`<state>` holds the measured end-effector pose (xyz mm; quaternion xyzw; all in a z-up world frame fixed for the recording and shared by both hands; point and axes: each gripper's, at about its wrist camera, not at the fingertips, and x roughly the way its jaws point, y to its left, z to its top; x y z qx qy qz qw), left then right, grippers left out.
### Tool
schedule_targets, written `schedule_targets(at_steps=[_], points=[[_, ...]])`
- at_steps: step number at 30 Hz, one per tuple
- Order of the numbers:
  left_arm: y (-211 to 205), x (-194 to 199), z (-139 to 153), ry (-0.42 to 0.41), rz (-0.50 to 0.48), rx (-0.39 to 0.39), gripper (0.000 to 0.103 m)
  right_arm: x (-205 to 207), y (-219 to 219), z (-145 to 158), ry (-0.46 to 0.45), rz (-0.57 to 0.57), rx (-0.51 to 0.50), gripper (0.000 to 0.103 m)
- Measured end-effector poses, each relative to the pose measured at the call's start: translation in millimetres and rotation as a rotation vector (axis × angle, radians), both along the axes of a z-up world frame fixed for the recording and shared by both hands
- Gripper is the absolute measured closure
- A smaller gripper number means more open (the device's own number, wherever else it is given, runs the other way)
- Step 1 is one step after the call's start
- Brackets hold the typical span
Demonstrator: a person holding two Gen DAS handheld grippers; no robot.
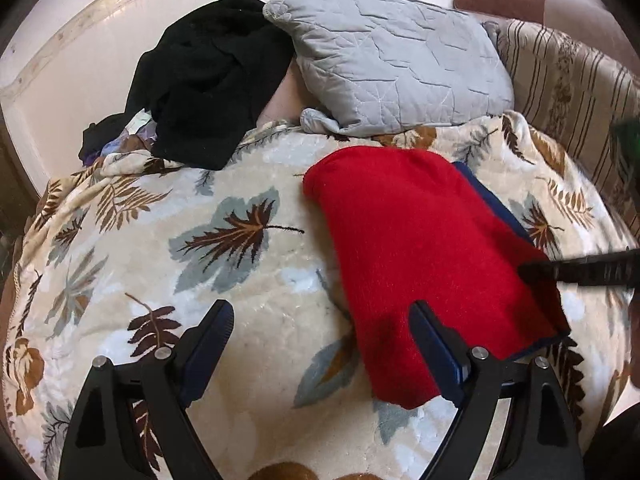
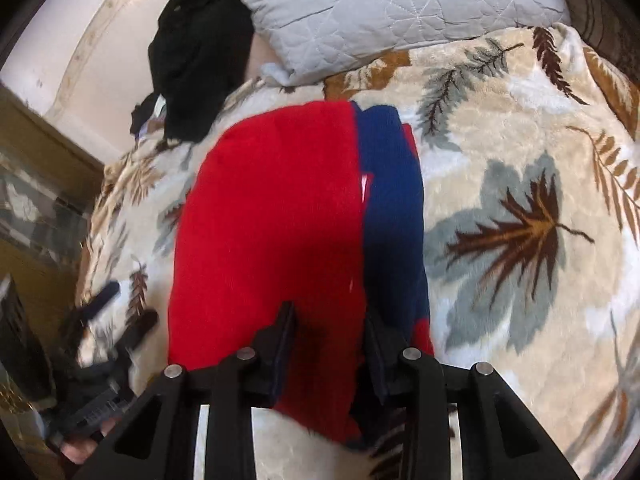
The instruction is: Fold small clothes
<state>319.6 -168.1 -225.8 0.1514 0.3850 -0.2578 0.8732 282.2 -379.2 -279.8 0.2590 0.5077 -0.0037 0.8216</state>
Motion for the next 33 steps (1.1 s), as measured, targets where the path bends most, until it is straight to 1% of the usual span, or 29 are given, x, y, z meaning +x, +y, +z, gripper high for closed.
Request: schedule_targets(at_steps=[3, 4, 5, 6, 7, 8, 10, 11, 12, 13, 14, 15, 16, 18, 21, 23, 25, 26, 27, 29, 30, 32, 33], points=[[-11, 7, -24, 0.027, 0.006, 0.116, 0.013, 7, 7, -14, 0.054, 0.033, -0.016, 0.065], [-11, 7, -25, 0.023, 0.012, 0.106, 0.012, 8, 7, -13, 0.057, 0.035, -0.014, 0.065], [-10, 9, -20, 0.025, 0.019, 0.082, 0.013, 9, 3, -5, 0.040, 0.026, -0.004, 0.065], [-9, 10, -15, 0.028, 0.019, 0.057, 0.013, 10, -3, 1, 0.003, 0.009, 0.006, 0.065], [-6, 12, -7, 0.023, 0.016, 0.010, 0.013, 11, -6, 5, -0.019, -0.003, 0.009, 0.065], [-5, 13, -5, 0.021, 0.020, -0.012, 0.013, 16, -12, 10, -0.036, -0.022, 0.006, 0.065], [-6, 17, -7, 0.033, 0.033, -0.027, 0.013, 28, -18, 9, -0.047, -0.061, -0.018, 0.064], [-10, 19, -13, 0.049, 0.027, -0.013, 0.013, 39, -20, 2, -0.032, -0.064, -0.045, 0.061], [-15, 21, -20, 0.058, 0.021, 0.010, 0.012, 47, -20, -7, -0.002, -0.058, -0.059, 0.043], [-18, 22, -26, 0.056, 0.020, 0.024, 0.012, 55, -22, -16, 0.024, -0.060, -0.044, 0.040], [-18, 22, -25, 0.047, 0.024, 0.016, 0.011, 58, -24, -17, 0.022, -0.072, -0.031, 0.039], [-18, 22, -21, 0.041, 0.025, 0.009, 0.011, 60, -26, -10, 0.011, -0.086, -0.025, 0.039], [-17, 22, -19, 0.036, 0.025, 0.009, 0.011, 62, -27, -3, -0.014, -0.088, -0.022, 0.040], [-17, 24, -20, 0.033, 0.029, 0.014, 0.011, 71, -28, 15, -0.094, -0.085, -0.025, 0.040], [-15, 25, -21, 0.035, 0.034, 0.011, 0.011, 91, -25, 24, -0.137, -0.093, -0.056, 0.040], [-16, 22, -21, 0.014, 0.027, 0.027, 0.011, 109, -20, 16, -0.126, -0.074, -0.064, 0.040], [-16, 20, -21, -0.001, 0.022, 0.036, 0.011, 123, -19, -5, -0.071, -0.059, -0.081, 0.039], [-16, 19, -21, -0.002, 0.020, 0.036, 0.011, 128, -17, -9, -0.055, -0.059, -0.116, 0.039], [-16, 19, -21, -0.002, 0.021, 0.035, 0.011, 131, -15, -8, -0.052, -0.059, -0.147, 0.040], [-16, 21, -21, 0.001, 0.025, 0.036, 0.011, 133, -17, 2, -0.064, -0.065, -0.130, 0.039], [-16, 21, -21, 0.003, 0.026, 0.034, 0.011, 133, -17, 9, -0.097, -0.062, -0.107, 0.039], [-16, 21, -21, 0.004, 0.030, 0.033, 0.011, 133, -17, 17, -0.130, -0.054, -0.089, 0.039], [-16, 20, -21, 0.002, 0.031, 0.033, 0.011, 134, -17, 17, -0.124, -0.051, -0.090, 0.039]])
